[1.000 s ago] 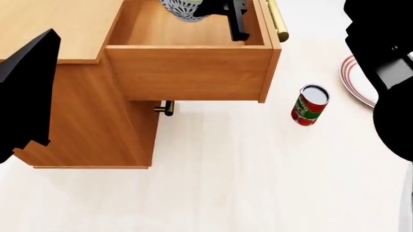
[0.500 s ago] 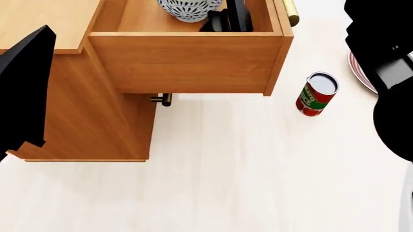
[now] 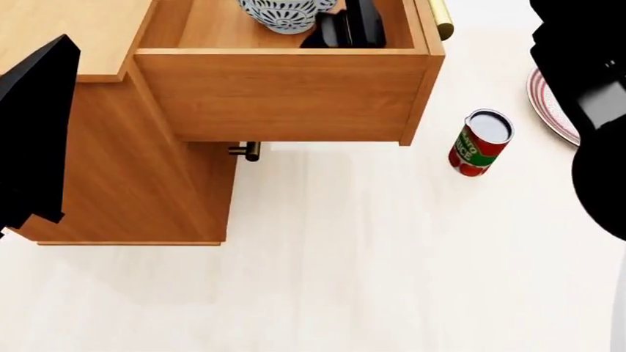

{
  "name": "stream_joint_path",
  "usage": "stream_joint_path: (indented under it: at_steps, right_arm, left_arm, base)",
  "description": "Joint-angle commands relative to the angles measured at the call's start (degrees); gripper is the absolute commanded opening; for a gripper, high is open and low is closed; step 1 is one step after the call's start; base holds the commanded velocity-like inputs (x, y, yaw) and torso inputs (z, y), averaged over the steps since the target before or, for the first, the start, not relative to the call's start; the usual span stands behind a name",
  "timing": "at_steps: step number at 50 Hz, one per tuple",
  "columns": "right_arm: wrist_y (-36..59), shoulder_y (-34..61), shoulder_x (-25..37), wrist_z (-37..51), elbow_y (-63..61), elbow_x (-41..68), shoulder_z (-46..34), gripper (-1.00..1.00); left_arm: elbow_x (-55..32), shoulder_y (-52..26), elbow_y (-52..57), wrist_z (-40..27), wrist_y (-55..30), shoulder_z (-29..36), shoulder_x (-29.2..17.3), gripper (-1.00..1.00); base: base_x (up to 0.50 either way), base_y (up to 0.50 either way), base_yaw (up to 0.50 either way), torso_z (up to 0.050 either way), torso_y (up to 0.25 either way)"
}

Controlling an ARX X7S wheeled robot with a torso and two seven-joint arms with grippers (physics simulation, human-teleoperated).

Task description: Put the bowl in the top drawer of the cabinet.

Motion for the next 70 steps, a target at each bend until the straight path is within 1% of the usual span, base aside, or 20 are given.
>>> stream_joint_path:
  at_steps: [1, 17, 30, 46, 55, 66, 70]
  right_arm:
    - [-0.18, 0.70, 0.00, -0.26, 0.20, 0.92, 0.14, 1.00]
    - [-0.05, 0.85, 0.00, -1.01, 0.67, 1.21, 0.23, 1.00]
    - [0.30, 1.37, 0.00, -2.26, 1.25, 1.68, 0.44, 1.00]
    - [0.31, 1.77, 0.00, -2.47, 1.40, 1.92, 0.50, 1.00]
    - [0.37, 2.04, 0.00, -3.00, 1.65, 2.21, 0.66, 1.00]
    - [-3.07, 4.70, 0.00, -0.62, 6.72, 9.20, 4.07, 1.00]
    - [-4.49, 5.39, 0.00, -0.12, 9.17, 9.34, 5.92, 1.00]
  left_arm:
    - [0.05, 0.22, -0.02, 0.19, 0.12, -0.05, 0.10, 1.00]
    - [0.96, 0.31, 0.01, 0.63, 0.11, 0.35, 0.62, 1.00]
    - [-0.03, 0.18, 0.14, 0.10, 0.65, 0.43, -0.06, 1.00]
    - [-0.66, 0.18, 0.10, -0.04, 1.08, 0.10, -0.64, 1.00]
    - [0.29, -0.07, 0.01, 0.41, 1.02, 0.56, -0.22, 1.00]
    - [0.33, 1.13, 0.19, 0.68, 0.82, -1.12, -0.18, 1.00]
    - [0.38, 1.13, 0.21, 0.63, 0.86, -0.97, -0.19, 1.00]
  base:
    - [0.00, 0.00, 0.00, 0.000, 0.000]
    - [0.00, 0.00, 0.00, 0.000, 0.000]
    - [0.00, 0.00, 0.00, 0.000, 0.000]
    - [0.00, 0.00, 0.00, 0.000, 0.196]
    - [0.00, 0.00, 0.00, 0.000, 0.200]
    - [0.00, 0.00, 0.00, 0.000, 0.200]
    - [0.00, 0.00, 0.00, 0.000, 0.200]
